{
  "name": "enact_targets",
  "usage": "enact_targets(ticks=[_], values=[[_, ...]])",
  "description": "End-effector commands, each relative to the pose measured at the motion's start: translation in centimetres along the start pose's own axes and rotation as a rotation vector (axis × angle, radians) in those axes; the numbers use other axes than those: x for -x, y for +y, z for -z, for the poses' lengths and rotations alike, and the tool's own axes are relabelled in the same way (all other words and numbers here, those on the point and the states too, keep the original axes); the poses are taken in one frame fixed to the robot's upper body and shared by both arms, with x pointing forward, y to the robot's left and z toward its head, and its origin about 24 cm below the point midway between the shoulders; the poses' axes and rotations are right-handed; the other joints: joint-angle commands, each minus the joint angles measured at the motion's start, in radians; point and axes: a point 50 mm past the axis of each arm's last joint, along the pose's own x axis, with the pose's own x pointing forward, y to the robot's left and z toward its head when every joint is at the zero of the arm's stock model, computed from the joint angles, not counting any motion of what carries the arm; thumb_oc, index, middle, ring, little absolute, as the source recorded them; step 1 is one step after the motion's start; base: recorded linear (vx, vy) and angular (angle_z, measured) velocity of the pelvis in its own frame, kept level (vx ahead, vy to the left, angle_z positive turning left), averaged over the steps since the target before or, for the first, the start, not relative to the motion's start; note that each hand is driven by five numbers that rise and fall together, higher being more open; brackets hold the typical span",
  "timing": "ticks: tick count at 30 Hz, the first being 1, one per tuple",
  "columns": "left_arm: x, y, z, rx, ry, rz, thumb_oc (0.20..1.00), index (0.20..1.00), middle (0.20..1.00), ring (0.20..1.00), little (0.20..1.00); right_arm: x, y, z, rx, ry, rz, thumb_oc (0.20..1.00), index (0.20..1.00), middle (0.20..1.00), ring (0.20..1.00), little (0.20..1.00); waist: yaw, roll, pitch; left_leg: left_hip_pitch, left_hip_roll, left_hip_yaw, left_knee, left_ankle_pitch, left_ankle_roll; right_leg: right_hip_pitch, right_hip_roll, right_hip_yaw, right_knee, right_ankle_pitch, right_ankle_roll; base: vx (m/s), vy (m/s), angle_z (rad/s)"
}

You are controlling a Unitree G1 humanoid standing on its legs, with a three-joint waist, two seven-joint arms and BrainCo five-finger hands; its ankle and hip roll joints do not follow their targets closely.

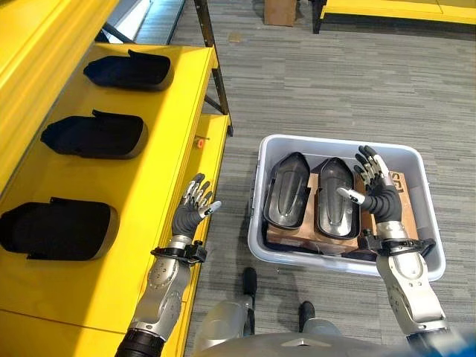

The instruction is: Move parts from the plastic box to the shelf.

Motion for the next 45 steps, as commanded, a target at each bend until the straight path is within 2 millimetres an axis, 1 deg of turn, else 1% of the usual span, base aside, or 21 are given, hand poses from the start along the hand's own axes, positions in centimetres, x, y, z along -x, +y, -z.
enact_targets(ticks=[1,3,4,5,6,7,8,9,10,11,12,13,14,16,18,28,31,33,37,41,45], values=[[0.2,0.5,-0.9,-0.011,-0.078,-0.040,1.000,1.000,1.000,1.000,1.000,-0.4,-0.5,-0.4,0.053,-0.044,-0.016,1.000,1.000,1.000,1.000,1.000,0.015,0.003,-0.115,-0.062,0.078,0.018,0.059,-0.028,-0.057,-0.052,0.041,0.008,0.060,-0.023,-0.007,0.16,0.148,-0.42],[-0.1,0.6,-1.5,-0.034,-0.095,-0.037,1.000,1.000,1.000,1.000,1.000,-0.8,0.0,-0.6,0.037,-0.058,-0.024,1.000,1.000,1.000,1.000,1.000,0.022,0.000,-0.106,-0.049,0.077,0.019,0.066,-0.055,-0.039,-0.109,0.034,0.024,0.185,-0.039,0.003,0.05,0.097,-0.44],[-0.3,0.6,-1.7,-0.048,-0.104,-0.034,1.000,1.000,1.000,1.000,1.000,-1.0,0.4,-0.7,0.034,-0.065,-0.038,1.000,1.000,1.000,1.000,1.000,0.019,0.003,-0.094,-0.038,0.078,0.024,0.067,-0.066,-0.028,-0.166,0.035,0.034,0.273,-0.022,0.022,-0.08,0.124,-0.53],[-1.1,0.5,-3.0,-0.081,-0.154,-0.024,1.000,1.000,1.000,1.000,1.000,-1.7,1.4,-1.4,0.014,-0.102,-0.067,1.000,1.000,1.000,1.000,1.000,-0.002,0.029,-0.049,-0.028,0.092,0.020,0.077,-0.069,-0.014,-0.286,0.025,0.081,0.467,0.017,0.070,-0.09,0.090,-0.52],[-1.2,0.5,-3.0,-0.081,-0.155,-0.024,1.000,1.000,1.000,1.000,1.000,-1.7,1.4,-1.4,0.014,-0.102,-0.067,1.000,1.000,1.000,1.000,1.000,-0.002,0.028,-0.048,-0.028,0.091,0.020,0.078,-0.070,-0.014,-0.288,0.024,0.081,0.471,0.015,0.070,-0.02,0.034,-0.42],[-1.5,0.3,-3.4,-0.082,-0.170,-0.014,1.000,1.000,1.000,1.000,1.000,-1.8,1.6,-1.6,0.002,-0.111,-0.071,1.000,1.000,1.000,1.000,1.000,-0.005,0.043,-0.046,-0.021,0.095,0.002,0.081,-0.075,-0.027,-0.283,-0.024,0.093,0.402,-0.001,0.050,0.06,-0.034,0.01],[-1.5,0.3,-3.4,-0.082,-0.170,-0.013,1.000,1.000,1.000,1.000,1.000,-1.8,1.6,-1.6,0.002,-0.111,-0.070,1.000,1.000,1.000,1.000,1.000,-0.008,0.043,-0.044,-0.019,0.095,-0.001,0.082,-0.077,-0.027,-0.278,-0.025,0.090,0.400,-0.002,0.050,0.07,-0.074,0.21],[-1.6,0.3,-3.6,-0.076,-0.180,-0.019,1.000,1.000,1.000,1.000,1.000,-2.0,1.6,-1.8,0.004,-0.119,-0.068,1.000,1.000,1.000,1.000,1.000,-0.004,0.052,-0.040,-0.018,0.104,-0.005,0.084,-0.084,-0.038,-0.270,-0.086,0.064,0.353,0.014,0.045,0.00,-0.211,0.42],[-1.7,0.4,-4.0,-0.051,-0.207,-0.042,1.000,1.000,1.000,1.000,1.000,-2.5,1.8,-2.2,0.005,-0.145,-0.068,1.000,1.000,1.000,1.000,1.000,0.012,0.047,-0.029,-0.025,0.134,0.022,0.098,-0.108,-0.072,-0.277,-0.230,-0.064,0.201,0.121,0.056,0.01,-0.286,0.17],[-1.6,0.5,-4.0,-0.051,-0.204,-0.044,1.000,1.000,1.000,1.000,1.000,-2.6,1.9,-2.5,0.015,-0.158,-0.073,1.000,1.000,1.000,1.000,1.000,0.006,0.031,-0.021,-0.022,0.139,0.032,0.112,-0.117,-0.081,-0.281,-0.255,-0.078,0.180,0.173,0.072,0.04,-0.341,-0.17],[-1.4,0.2,-3.0,-0.045,-0.159,-0.033,1.000,1.000,1.000,1.000,1.000,-2.4,2.0,-2.5,0.009,-0.151,-0.082,1.000,1.000,1.000,1.000,1.000,0.004,0.002,-0.029,-0.025,0.126,0.030,0.125,-0.132,-0.093,-0.249,-0.268,-0.060,0.154,0.175,0.096,0.04,-0.275,-0.13],[-1.3,-0.1,-2.7,-0.030,-0.153,-0.034,1.000,1.000,1.000,1.000,1.000,-2.7,2.3,-2.7,0.003,-0.160,-0.105,1.000,1.000,1.000,1.000,1.000,0.010,-0.012,-0.040,-0.027,0.137,0.047,0.108,-0.113,-0.109,-0.276,-0.274,-0.099,0.159,0.205,0.113,0.05,-0.375,-0.04],[-0.9,0.0,-2.5,-0.008,-0.139,-0.028,1.000,1.000,1.000,1.000,1.000,-2.7,1.9,-3.1,0.012,-0.172,-0.109,1.000,1.000,1.000,1.000,1.000,0.004,0.001,-0.038,-0.025,0.180,0.056,0.080,-0.078,-0.129,-0.271,-0.238,-0.116,0.160,0.163,0.098,-0.01,-0.338,-0.10],[-1.1,-0.2,-2.4,0.015,-0.139,-0.033,1.000,1.000,1.000,1.000,1.000,-3.1,1.6,-3.6,0.019,-0.198,-0.095,1.000,1.000,1.000,1.000,1.000,-0.019,0.031,-0.013,-0.020,0.229,0.069,0.043,-0.044,-0.151,-0.299,-0.200,-0.120,0.184,0.133,0.086,-0.10,-0.275,-0.46],[-1.6,-0.7,-2.6,0.028,-0.160,-0.021,1.000,1.000,1.000,1.000,1.000,-3.9,1.7,-4.4,0.034,-0.245,-0.094,1.000,1.000,1.000,1.000,1.000,-0.043,0.057,0.032,-0.009,0.272,0.113,0.022,-0.026,-0.165,-0.374,-0.157,-0.072,0.226,0.116,0.076,-0.14,-0.152,-0.56],[-2.6,-1.5,-3.9,0.038,-0.234,-0.024,1.000,1.000,1.000,1.000,1.000,-5.3,3.1,-5.2,0.023,-0.295,-0.106,1.000,1.000,1.000,1.000,1.000,-0.062,0.062,0.097,-0.032,0.294,0.162,0.030,-0.025,-0.176,-0.482,-0.128,-0.003,0.261,0.123,0.072,-0.06,-0.016,-0.23],[-3.7,-2.0,-6.2,0.029,-0.356,-0.051,1.000,1.000,1.000,1.000,1.000,-6.0,5.0,-4.2,-0.022,-0.253,-0.144,1.000,1.000,1.000,1.000,1.000,-0.068,0.060,0.134,-0.055,0.296,0.178,0.036,-0.026,-0.182,-0.520,-0.119,0.020,0.257,0.139,0.071,-0.08,0.017,-0.23],[-3.9,-2.1,-6.6,0.030,-0.375,-0.053,1.000,1.000,1.000,1.000,1.000,-6.1,5.3,-4.1,-0.028,-0.249,-0.155,1.000,1.000,1.000,1.000,1.000,-0.069,0.059,0.140,-0.058,0.295,0.181,0.039,-0.027,-0.183,-0.525,-0.119,0.023,0.257,0.141,0.071,-0.04,0.013,-0.24],[-4.4,-2.9,-7.5,0.026,-0.416,-0.038,1.000,1.000,1.000,1.000,1.000,-5.6,7.1,-3.4,-0.070,-0.206,-0.245,1.000,1.000,1.000,1.000,1.000,-0.080,0.050,0.180,-0.084,0.284,0.180,0.052,-0.033,-0.183,-0.547,-0.121,0.036,0.253,0.155,0.066,-0.06,0.044,-0.03],[-4.5,-3.0,-7.7,0.026,-0.427,-0.045,1.000,1.000,1.000,1.000,1.000,-5.2,7.0,-2.8,-0.063,-0.177,-0.243,1.000,1.000,1.000,1.000,1.000,-0.086,0.042,0.198,-0.103,0.277,0.180,0.057,-0.034,-0.183,-0.558,-0.121,0.042,0.243,0.164,0.065,-0.02,0.037,0.02],[-4.5,-3.1,-7.9,0.023,-0.441,-0.050,1.000,1.000,1.000,1.000,1.000,-5.3,6.1,-2.5,-0.047,-0.169,-0.194,1.000,1.000,1.000,1.000,1.000,-0.087,0.039,0.207,-0.108,0.273,0.181,0.060,-0.041,-0.183,-0.562,-0.121,0.043,0.239,0.165,0.065,0.00,0.008,0.00]])
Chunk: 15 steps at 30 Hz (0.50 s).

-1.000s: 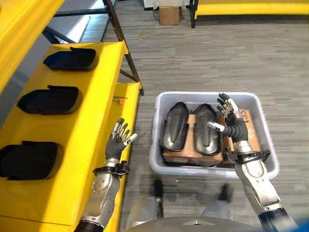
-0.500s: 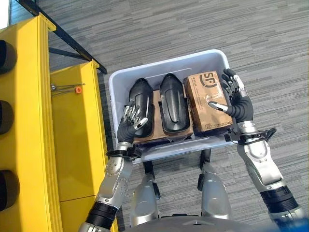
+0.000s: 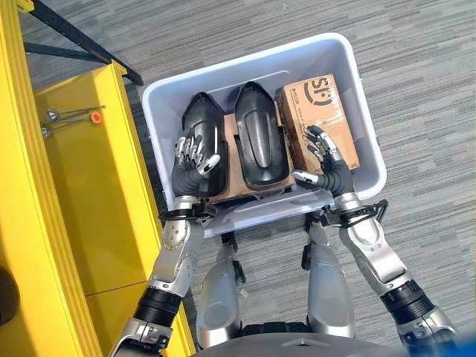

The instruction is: Move parts from the plastic box to the shelf.

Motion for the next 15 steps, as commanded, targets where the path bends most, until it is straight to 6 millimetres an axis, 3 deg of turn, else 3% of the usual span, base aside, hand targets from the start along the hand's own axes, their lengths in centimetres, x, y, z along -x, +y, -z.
enact_targets(ticks=[1,15], values=[[0.18,-0.20,-2.10,-0.037,-0.133,0.024,1.000,1.000,1.000,1.000,1.000,-0.75,-0.13,-1.85,-0.026,-0.109,0.022,1.000,1.000,1.000,1.000,1.000,-0.005,-0.024,-0.059,-0.006,0.016,-0.032,0.076,-0.035,-0.004,-0.072,-0.067,0.060,0.163,-0.044,0.041,0.00,0.000,0.00],[0.13,-0.74,-1.98,-0.032,-0.125,0.047,1.000,1.000,1.000,1.000,1.000,-1.51,0.60,-0.92,-0.031,-0.071,0.011,1.000,1.000,1.000,1.000,1.000,0.003,-0.016,-0.041,-0.033,-0.002,-0.040,0.077,-0.036,0.000,-0.090,-0.074,0.062,0.153,-0.033,0.040,0.00,0.002,0.00]])
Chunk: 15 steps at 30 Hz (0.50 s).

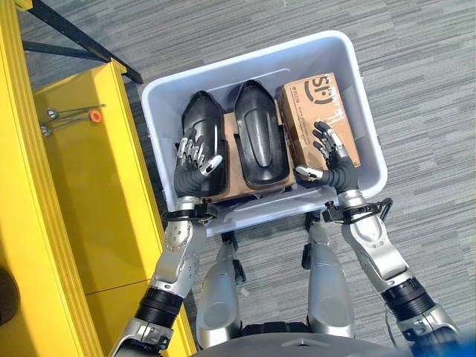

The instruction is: Move parts from the plastic box to the shelf.

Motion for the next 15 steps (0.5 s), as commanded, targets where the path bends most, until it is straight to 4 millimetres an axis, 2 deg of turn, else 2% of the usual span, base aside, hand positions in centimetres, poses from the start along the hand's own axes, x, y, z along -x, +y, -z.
enact_targets(ticks=[1,15], values=[[-0.1,-0.2,-2.2,-0.016,-0.124,0.029,1.000,1.000,1.000,1.000,1.000,-1.1,0.8,-1.1,-0.038,-0.073,-0.009,1.000,1.000,1.000,1.000,1.000,0.000,-0.018,-0.042,-0.023,0.001,-0.041,0.075,-0.036,0.000,-0.079,-0.071,0.061,0.153,-0.034,0.040,0.00,0.000,0.00],[-0.2,-0.9,-2.1,0.011,-0.124,0.034,1.000,1.000,1.000,1.000,1.000,-2.6,1.5,-0.7,-0.048,-0.061,0.013,1.000,1.000,1.000,1.000,1.000,0.016,0.006,-0.027,-0.070,-0.015,-0.064,0.082,-0.032,0.003,-0.097,-0.089,0.049,0.140,-0.023,0.040,0.00,0.008,0.04]])
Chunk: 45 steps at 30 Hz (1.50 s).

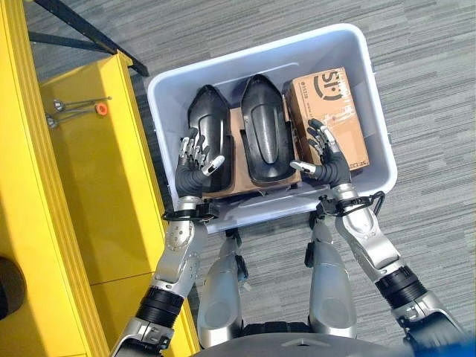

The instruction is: Move parts from the plastic box to the shelf.

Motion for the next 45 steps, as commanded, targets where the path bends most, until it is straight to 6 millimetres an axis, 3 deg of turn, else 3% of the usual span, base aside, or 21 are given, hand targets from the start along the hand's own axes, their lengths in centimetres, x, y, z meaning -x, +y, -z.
enact_targets(ticks=[1,32,40,45], values=[[-0.2,-0.9,-2.1,0.012,-0.121,0.045,1.000,1.000,1.000,1.000,1.000,-0.8,1.1,-1.1,-0.056,-0.072,0.014,1.000,1.000,1.000,1.000,1.000,0.002,-0.007,-0.031,-0.023,-0.001,-0.045,0.062,-0.034,0.002,-0.071,-0.070,0.054,0.142,-0.031,0.035,0.00,0.008,0.09],[-0.7,-2.5,-2.7,0.045,-0.147,0.088,1.000,1.000,1.000,1.000,1.000,-4.6,0.1,1.4,0.101,0.057,0.182,1.000,1.000,1.000,1.000,1.000,0.033,0.035,0.003,-0.127,-0.029,-0.062,0.093,-0.049,0.013,-0.177,-0.077,0.070,0.170,-0.029,0.033,0.00,0.000,0.00],[-0.8,-2.8,-3.0,0.056,-0.156,0.095,1.000,1.000,1.000,1.000,1.000,-5.9,0.0,1.2,0.143,0.063,0.195,1.000,1.000,1.000,1.000,1.000,0.045,0.041,0.003,-0.162,-0.033,-0.071,0.109,-0.053,0.017,-0.207,-0.078,0.072,0.178,-0.029,0.033,0.00,0.003,0.03],[-0.7,-3.0,-3.2,0.067,-0.162,0.111,1.000,1.000,1.000,1.000,1.000,-7.7,-2.1,0.3,0.179,0.063,0.299,1.000,1.000,1.000,1.000,1.000,0.062,0.053,0.003,-0.220,-0.041,-0.086,0.139,-0.060,0.019,-0.244,-0.084,0.067,0.194,-0.031,0.032,-0.02,0.004,0.09]])
